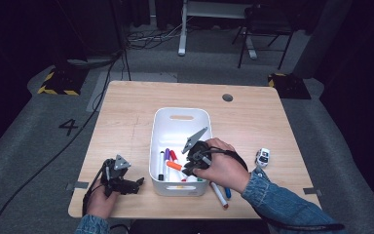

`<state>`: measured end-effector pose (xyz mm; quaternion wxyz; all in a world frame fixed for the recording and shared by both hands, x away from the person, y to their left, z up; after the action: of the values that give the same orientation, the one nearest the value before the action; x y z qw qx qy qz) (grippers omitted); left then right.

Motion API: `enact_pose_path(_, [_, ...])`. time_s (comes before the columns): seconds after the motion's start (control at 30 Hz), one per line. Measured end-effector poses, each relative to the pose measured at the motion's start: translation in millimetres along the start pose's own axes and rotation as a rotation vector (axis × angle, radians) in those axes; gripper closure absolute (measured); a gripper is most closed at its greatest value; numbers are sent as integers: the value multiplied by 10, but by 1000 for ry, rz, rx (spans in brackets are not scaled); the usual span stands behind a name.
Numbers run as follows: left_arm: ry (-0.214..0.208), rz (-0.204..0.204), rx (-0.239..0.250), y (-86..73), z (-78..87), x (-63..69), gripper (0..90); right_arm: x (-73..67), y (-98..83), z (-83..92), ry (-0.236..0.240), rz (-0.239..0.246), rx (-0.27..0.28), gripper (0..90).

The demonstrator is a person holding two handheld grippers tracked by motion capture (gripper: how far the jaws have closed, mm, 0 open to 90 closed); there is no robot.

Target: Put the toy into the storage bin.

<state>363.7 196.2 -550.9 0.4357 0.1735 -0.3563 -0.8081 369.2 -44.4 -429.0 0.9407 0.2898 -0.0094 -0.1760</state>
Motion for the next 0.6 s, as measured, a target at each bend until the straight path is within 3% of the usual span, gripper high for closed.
enact_pose_path(0.1, [1, 0, 1, 0, -1, 0, 0, -8, -11, -31, 11, -6, -9, 758])
enact_pose_path(0.13, [0, 0, 0, 0, 0, 0, 0, -8, -12, -37, 14, -8, -9, 715])
enact_pose_path(0.2, [0, 0, 1, 0, 0, 0, 0, -7, 8, -36, 11, -10, 27, 619])
enact_pose_path(0.33, [1, 0, 1, 0, -1, 0, 0, 23, 47, 44, -3, -8, 87, 570])
enact_pose_path(0.4, [0, 0, 1, 0, 0, 0, 0, 44, 55, 96, -13, -8, 109, 572])
enact_pose_path(0.43, [1, 0, 1, 0, -1, 0, 0, 69, 71, 111, -12, 19, 141, 572])
enact_pose_path(0.6, [1, 0, 2, 0, -1, 0, 0, 125, 47, 289, -37, -14, 174, 578])
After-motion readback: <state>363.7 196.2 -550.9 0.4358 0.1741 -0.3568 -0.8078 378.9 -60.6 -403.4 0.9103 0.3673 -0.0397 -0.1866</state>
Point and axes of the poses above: each handheld gripper's, and its own axes: z roughly backward along the jaws, y roughly out of its top, x roughly to its right, the point moved 6 cm from there along -z, roughly forward along the jaws, and after that the axes turned 6 degrees about x, right-handed, at the moved point
